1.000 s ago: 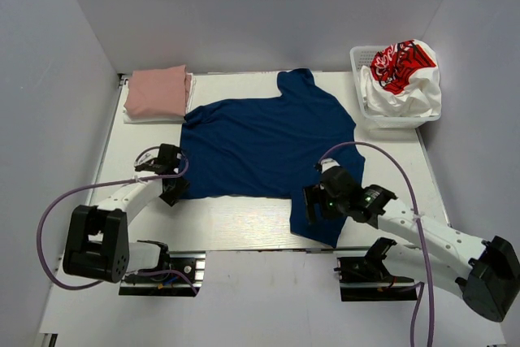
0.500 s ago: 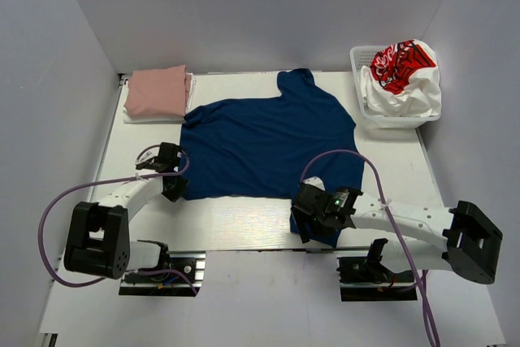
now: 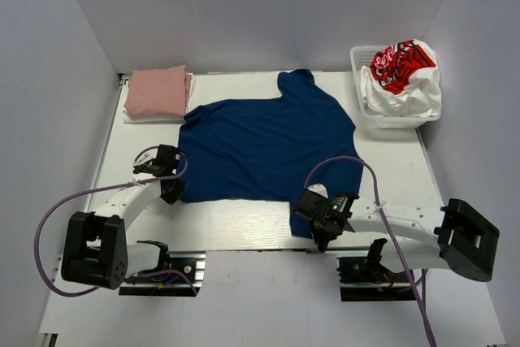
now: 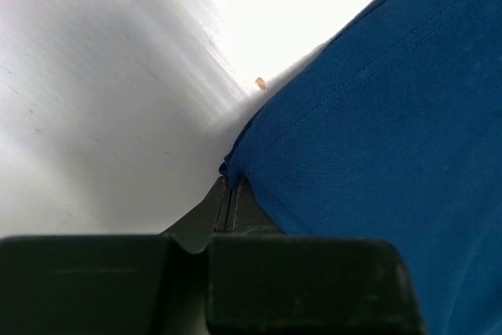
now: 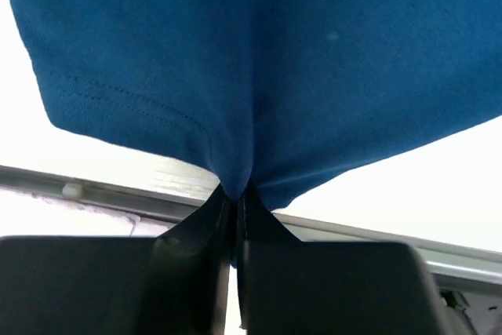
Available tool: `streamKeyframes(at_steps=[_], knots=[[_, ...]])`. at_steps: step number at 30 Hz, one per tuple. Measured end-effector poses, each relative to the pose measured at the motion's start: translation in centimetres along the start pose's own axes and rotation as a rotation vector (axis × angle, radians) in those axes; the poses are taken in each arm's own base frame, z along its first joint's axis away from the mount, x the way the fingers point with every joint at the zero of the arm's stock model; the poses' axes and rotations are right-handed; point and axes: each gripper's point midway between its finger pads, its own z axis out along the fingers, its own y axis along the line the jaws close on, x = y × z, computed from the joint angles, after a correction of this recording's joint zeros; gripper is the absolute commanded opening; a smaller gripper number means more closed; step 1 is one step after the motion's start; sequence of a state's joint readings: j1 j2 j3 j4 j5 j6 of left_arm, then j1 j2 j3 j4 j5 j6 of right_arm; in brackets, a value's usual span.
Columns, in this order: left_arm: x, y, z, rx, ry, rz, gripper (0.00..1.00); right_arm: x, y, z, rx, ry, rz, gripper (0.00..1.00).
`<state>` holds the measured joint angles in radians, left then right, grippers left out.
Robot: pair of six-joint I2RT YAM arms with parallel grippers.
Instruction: Fold and stack the t-shirts
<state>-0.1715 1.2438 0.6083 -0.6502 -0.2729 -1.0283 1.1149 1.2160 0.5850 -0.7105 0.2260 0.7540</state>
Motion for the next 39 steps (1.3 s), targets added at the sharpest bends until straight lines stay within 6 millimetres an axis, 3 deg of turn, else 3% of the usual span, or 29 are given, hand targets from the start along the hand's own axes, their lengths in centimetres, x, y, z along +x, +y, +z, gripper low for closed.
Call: streamKeyframes(at_steps=[4, 11, 16, 20, 24, 29, 39], knots=[[0.4, 0.6, -0.1, 0.0, 0.007, 0.002, 0.0, 0.9, 0.3, -0.5, -0.029, 0.031, 0.028, 0.0], [2.4, 3.5, -1.1, -0.02, 0.036, -0.003, 0.0, 3.2, 0.9, -3.6, -0.118, 0.104, 0.083, 0.0], [3.2, 4.0, -2.4, 0.042, 0.04, -0.024, 0.0, 4.5, 0.9, -4.2, -0.12, 0.153, 0.084, 0.0], [3.5, 3.9, -2.8, 0.056, 0.062, -0.027, 0.0, 4.3, 0.7, -4.4, -0.103, 0.143, 0.084, 0.0], [2.8, 3.2, -3.4, 0.056, 0.057, -0.024, 0.0, 0.9, 1.0, -5.6, -0.083, 0.017, 0.099, 0.0], [0.5, 0.4, -4.6, 0.107, 0.02, -0.035, 0.0, -6.8, 1.2, -8.3, -0.067, -0.232, 0.148, 0.0], [-3.9, -3.6, -4.6, 0.042, -0.043, -0.04, 0.0, -16.4, -4.4, -7.3, 0.102, -0.397, 0.202, 0.0]])
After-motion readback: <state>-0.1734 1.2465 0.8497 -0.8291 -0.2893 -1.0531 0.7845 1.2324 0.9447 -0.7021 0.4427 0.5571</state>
